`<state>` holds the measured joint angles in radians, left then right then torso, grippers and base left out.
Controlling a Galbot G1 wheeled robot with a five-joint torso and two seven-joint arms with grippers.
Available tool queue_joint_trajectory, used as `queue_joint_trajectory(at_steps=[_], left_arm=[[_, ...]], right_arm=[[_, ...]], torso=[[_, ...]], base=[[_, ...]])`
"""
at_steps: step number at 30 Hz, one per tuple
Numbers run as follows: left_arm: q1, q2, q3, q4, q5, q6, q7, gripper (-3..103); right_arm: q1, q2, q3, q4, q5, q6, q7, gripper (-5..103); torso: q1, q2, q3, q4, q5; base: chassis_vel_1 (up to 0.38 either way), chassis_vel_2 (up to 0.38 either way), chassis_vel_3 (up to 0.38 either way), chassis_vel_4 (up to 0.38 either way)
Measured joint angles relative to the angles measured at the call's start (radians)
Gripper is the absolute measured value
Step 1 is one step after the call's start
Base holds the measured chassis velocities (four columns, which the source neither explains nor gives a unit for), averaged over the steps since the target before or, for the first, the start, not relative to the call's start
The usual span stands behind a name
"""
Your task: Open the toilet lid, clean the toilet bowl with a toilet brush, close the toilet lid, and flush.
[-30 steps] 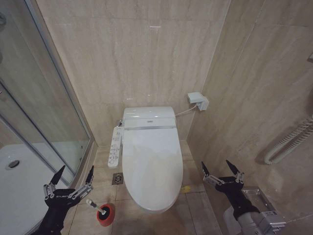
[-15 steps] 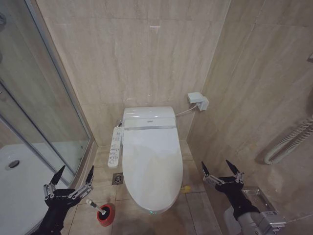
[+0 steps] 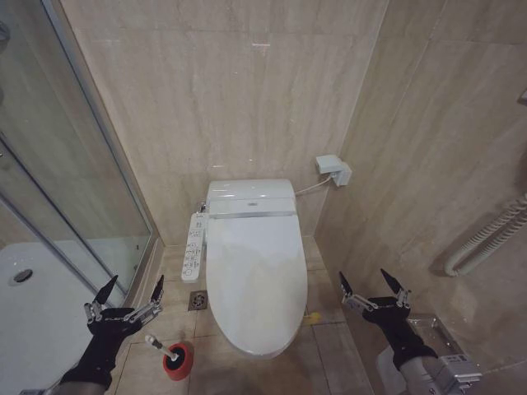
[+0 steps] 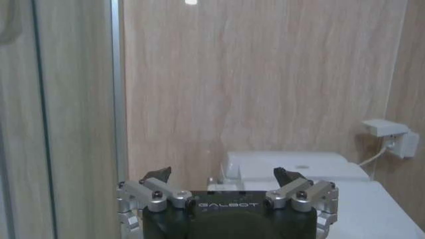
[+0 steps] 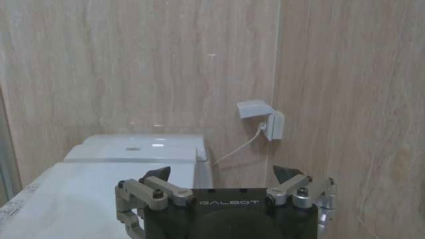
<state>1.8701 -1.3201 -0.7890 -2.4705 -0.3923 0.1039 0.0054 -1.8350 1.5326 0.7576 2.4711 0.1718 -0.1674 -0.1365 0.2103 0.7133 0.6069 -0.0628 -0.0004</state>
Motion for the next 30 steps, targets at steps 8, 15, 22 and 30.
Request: queue_joint_trajectory(at_steps=[8, 15, 22, 30], left_arm=[[-0.141, 0.018, 0.008, 0.037, -0.048, 0.212, 0.002, 100], [-0.163, 0.022, 0.008, 0.046, -0.057, 0.243, 0.004, 97], [-0.211, 0.075, -0.070, 0.216, -0.075, 0.093, 0.028, 100], [-0.216, 0.081, -0.077, 0.237, -0.078, 0.070, 0.034, 99]], right_arm=[[0.000, 0.000, 0.000, 0.000, 0.000, 0.000, 0.000, 100], [0.000, 0.000, 0.000, 0.000, 0.000, 0.000, 0.000, 100], [0.000, 0.000, 0.000, 0.000, 0.000, 0.000, 0.000, 100], [0.000, 0.000, 0.000, 0.000, 0.000, 0.000, 0.000, 100]], torso=[[0.000, 0.000, 0.000, -0.0001, 0.0002], [0.000, 0.000, 0.000, 0.0003, 0.0005], [0.000, 0.000, 0.000, -0.0001, 0.0001], [0.000, 0.000, 0.000, 0.0001, 0.0004]], base=[[0.000, 0.000, 0.000, 0.000], [0.000, 0.000, 0.000, 0.000], [0.000, 0.000, 0.000, 0.000], [0.000, 0.000, 0.000, 0.000]])
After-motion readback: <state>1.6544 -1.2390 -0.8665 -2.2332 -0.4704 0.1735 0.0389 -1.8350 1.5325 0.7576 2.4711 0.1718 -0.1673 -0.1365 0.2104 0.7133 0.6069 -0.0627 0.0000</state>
